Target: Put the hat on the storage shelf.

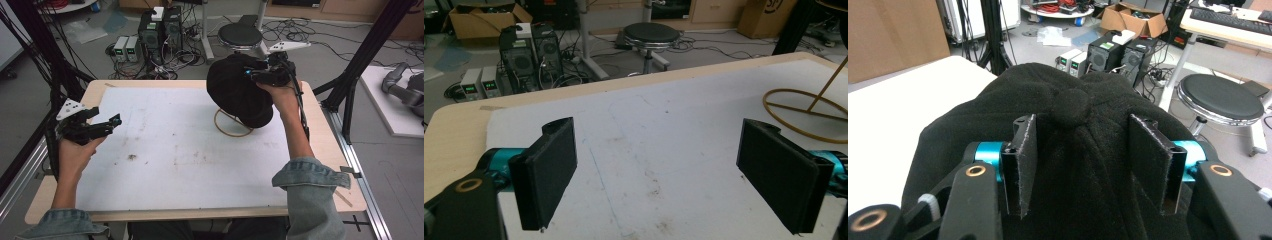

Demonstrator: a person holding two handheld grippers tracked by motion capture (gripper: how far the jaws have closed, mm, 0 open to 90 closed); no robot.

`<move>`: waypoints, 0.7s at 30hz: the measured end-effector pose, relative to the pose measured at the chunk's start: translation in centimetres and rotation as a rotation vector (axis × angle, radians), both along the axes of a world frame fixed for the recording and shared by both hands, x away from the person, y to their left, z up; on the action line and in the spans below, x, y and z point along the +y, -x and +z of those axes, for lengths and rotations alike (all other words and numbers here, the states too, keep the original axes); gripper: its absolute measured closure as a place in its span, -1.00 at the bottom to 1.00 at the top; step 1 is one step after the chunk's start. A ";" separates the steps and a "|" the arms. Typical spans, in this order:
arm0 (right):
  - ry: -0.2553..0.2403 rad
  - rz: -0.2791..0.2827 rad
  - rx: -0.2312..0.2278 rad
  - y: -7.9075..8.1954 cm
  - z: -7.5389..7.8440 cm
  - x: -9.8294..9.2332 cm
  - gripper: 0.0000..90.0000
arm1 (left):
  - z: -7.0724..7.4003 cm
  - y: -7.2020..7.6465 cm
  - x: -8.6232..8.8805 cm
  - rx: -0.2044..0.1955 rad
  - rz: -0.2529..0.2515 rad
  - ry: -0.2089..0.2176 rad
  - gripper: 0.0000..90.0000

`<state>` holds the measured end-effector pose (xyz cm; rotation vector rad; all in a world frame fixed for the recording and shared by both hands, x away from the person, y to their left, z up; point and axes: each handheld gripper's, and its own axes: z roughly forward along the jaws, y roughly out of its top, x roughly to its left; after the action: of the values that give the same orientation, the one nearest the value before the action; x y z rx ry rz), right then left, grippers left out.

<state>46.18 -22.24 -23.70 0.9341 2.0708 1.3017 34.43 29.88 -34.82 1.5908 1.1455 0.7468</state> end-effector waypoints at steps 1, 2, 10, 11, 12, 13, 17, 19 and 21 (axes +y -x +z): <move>-0.002 0.001 0.000 0.0 0.0 0.0 0.02 | 0.0 0.0 0.0 0.000 0.000 -0.001 -0.63; -0.003 -0.001 -0.002 0.0 0.0 0.0 -0.01 | 0.0 0.0 0.0 0.000 0.000 0.000 -0.63; -0.023 0.001 -0.004 -0.1 -0.1 0.1 -0.06 | 0.0 0.0 0.0 -0.001 -0.002 0.001 -0.63; -0.024 0.001 -0.002 -0.1 -0.1 0.1 -0.07 | 0.0 0.0 0.0 -0.002 -0.002 0.002 -0.63; -0.025 -0.001 -0.002 -0.1 0.0 0.0 -0.09 | 0.0 0.0 0.1 -0.002 -0.002 0.000 -0.63; -0.026 -0.006 -0.001 0.0 0.0 0.0 -0.12 | 0.0 0.0 0.1 -0.002 -0.001 0.001 -0.63; -0.040 -0.017 -0.001 0.0 0.0 -0.3 -0.25 | 0.0 0.0 0.1 -0.003 0.000 0.002 -0.63; -0.045 -0.031 0.007 0.2 0.1 -0.5 -0.32 | 0.1 0.1 0.1 -0.002 0.000 0.001 -0.63; -0.054 -0.032 0.002 0.4 0.3 -0.9 -0.35 | 0.1 0.1 0.1 -0.001 0.001 0.000 -0.63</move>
<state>45.83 -23.15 -23.36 0.9881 2.0231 1.3474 34.34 30.00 -34.76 1.5899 1.1451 0.7480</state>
